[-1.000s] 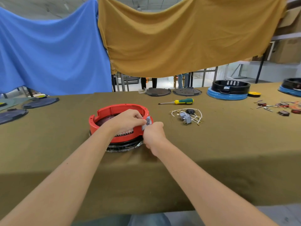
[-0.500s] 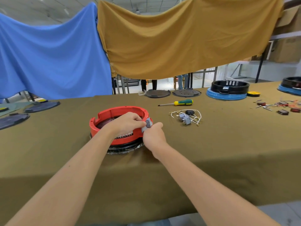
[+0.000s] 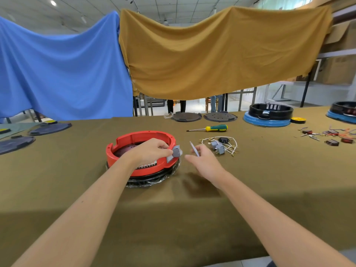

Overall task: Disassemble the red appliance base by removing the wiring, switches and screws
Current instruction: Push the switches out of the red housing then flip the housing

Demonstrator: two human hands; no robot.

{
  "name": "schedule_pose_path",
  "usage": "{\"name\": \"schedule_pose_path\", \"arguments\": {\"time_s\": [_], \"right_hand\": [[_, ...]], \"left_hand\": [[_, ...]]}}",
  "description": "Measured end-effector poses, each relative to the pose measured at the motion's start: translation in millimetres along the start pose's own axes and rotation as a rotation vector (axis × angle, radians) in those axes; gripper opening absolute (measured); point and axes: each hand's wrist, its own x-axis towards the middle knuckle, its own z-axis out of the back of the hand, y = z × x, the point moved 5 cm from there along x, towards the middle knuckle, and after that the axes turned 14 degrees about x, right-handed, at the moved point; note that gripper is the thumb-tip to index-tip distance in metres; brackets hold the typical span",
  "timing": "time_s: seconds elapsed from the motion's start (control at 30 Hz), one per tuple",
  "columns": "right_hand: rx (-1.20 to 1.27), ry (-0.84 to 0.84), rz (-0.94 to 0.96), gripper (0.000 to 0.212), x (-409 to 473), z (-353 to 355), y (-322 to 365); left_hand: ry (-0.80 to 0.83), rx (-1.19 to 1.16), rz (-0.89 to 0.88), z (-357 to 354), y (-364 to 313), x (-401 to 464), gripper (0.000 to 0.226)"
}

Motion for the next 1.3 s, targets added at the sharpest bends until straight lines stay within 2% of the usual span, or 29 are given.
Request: {"name": "schedule_pose_path", "arguments": {"time_s": [0.07, 0.2, 0.33, 0.43, 0.7, 0.8, 0.9, 1.03, 1.1, 1.2, 1.3], "right_hand": [[0.060, -0.012, 0.080, 0.034, 5, -7, 1], [0.097, -0.010, 0.158, 0.016, 14, -20, -3], [0.193, -0.111, 0.197, 0.010, 15, -13, -11], [0.208, -0.238, 0.161, 0.009, 17, 10, -14], [0.222, -0.530, 0.013, 0.028, 43, 97, -14], [0.208, -0.541, -0.084, 0.028, 52, 107, -27], [0.263, -0.587, -0.024, 0.025, 49, 106, -38], [0.550, -0.621, -0.028, 0.019, 39, 115, -40], [0.593, -0.596, -0.050, 0.020, 38, 116, -40], [0.438, -0.491, -0.005, 0.022, 37, 106, -34], [0.405, -0.409, 0.057, 0.016, 34, 100, -29]], "left_hand": [[-0.003, 0.001, -0.013, 0, 0, 0, 0.023], [-0.025, 0.008, -0.004, 0, 0, 0, 0.020], [-0.045, 0.004, -0.011, 0, -2, -2, 0.019], [-0.066, 0.018, -0.001, 0, -2, -2, 0.020], [-0.086, 0.093, -0.033, -2, -1, 1, 0.018], [-0.088, 0.061, -0.052, -2, 0, 1, 0.016], [-0.106, 0.078, -0.057, -2, 2, 2, 0.019], [-0.126, 0.104, -0.063, -4, 0, 2, 0.021], [-0.143, 0.121, -0.080, -3, -1, 0, 0.016], [-0.031, 0.102, -0.155, 0, -8, -2, 0.013], [0.093, 0.223, -0.250, 4, -16, 0, 0.021]]}}
